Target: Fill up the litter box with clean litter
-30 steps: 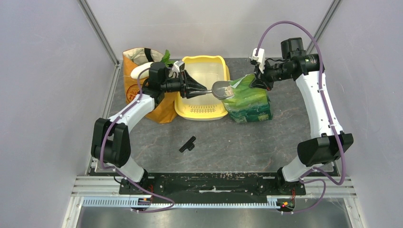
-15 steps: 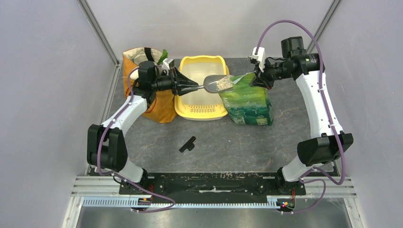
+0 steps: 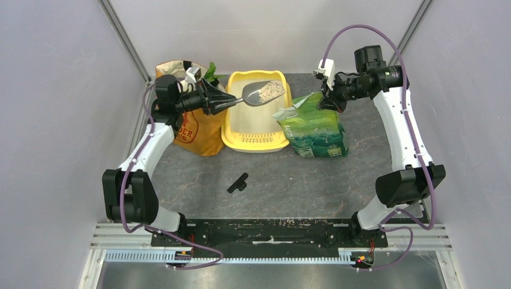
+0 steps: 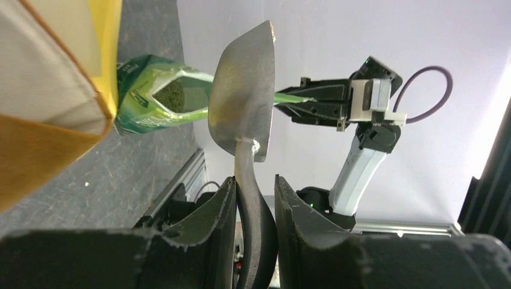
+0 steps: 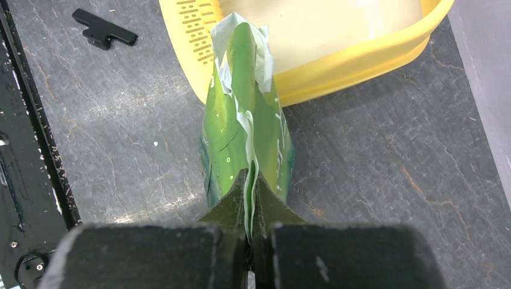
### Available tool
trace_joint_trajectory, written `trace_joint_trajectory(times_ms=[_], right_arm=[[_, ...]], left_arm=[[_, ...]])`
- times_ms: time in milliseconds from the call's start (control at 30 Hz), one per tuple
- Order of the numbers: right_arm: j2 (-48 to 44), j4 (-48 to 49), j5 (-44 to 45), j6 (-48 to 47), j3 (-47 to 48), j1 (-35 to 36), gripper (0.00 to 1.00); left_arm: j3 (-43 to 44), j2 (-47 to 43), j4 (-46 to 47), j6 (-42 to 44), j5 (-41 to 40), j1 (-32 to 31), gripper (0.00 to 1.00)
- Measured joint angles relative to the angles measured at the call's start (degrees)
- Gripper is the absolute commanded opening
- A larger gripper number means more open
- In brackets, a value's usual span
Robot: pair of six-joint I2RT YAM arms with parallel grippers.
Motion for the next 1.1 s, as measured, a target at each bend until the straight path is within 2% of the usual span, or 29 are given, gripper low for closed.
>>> trace_joint_trajectory(times_ms=[133, 233, 367, 500, 600, 800, 1100], right_arm=[[0.0, -0.1, 0.3, 0.0, 0.3, 0.0, 0.0], [0.0, -0.1, 0.4, 0.0, 0.5, 0.0, 0.0], [0.1, -0.2, 0.4, 0.0, 0.7, 0.0, 0.0], [0.5, -0.2, 0.4, 0.0, 0.9, 0.0, 0.0], [1.0, -0.2, 0.4, 0.0, 1.0, 0.0, 0.0], [1.4, -0.2, 0.8, 0.0, 1.6, 0.0, 0.0], [1.5, -0.2, 1.0, 0.0, 1.6, -1.0, 0.0]], left_arm=[[0.0, -0.4, -0.6, 0.0, -0.1, 3.4, 0.02], [0.5, -0.9, -4.4, 1.6, -1.3, 5.4, 0.02], [4.7, -1.2, -15.7, 8.4, -5.1, 6.9, 0.02], [12.4, -1.2, -29.4, 18.3, -12.3, 6.9, 0.02], [16.9, -1.0, -36.1, 23.6, -16.3, 6.2, 0.02], [25.5, 0.8, -46.6, 34.2, -26.6, -0.3, 0.02], [33.7, 4.3, -54.9, 46.7, -41.6, -10.2, 0.02]])
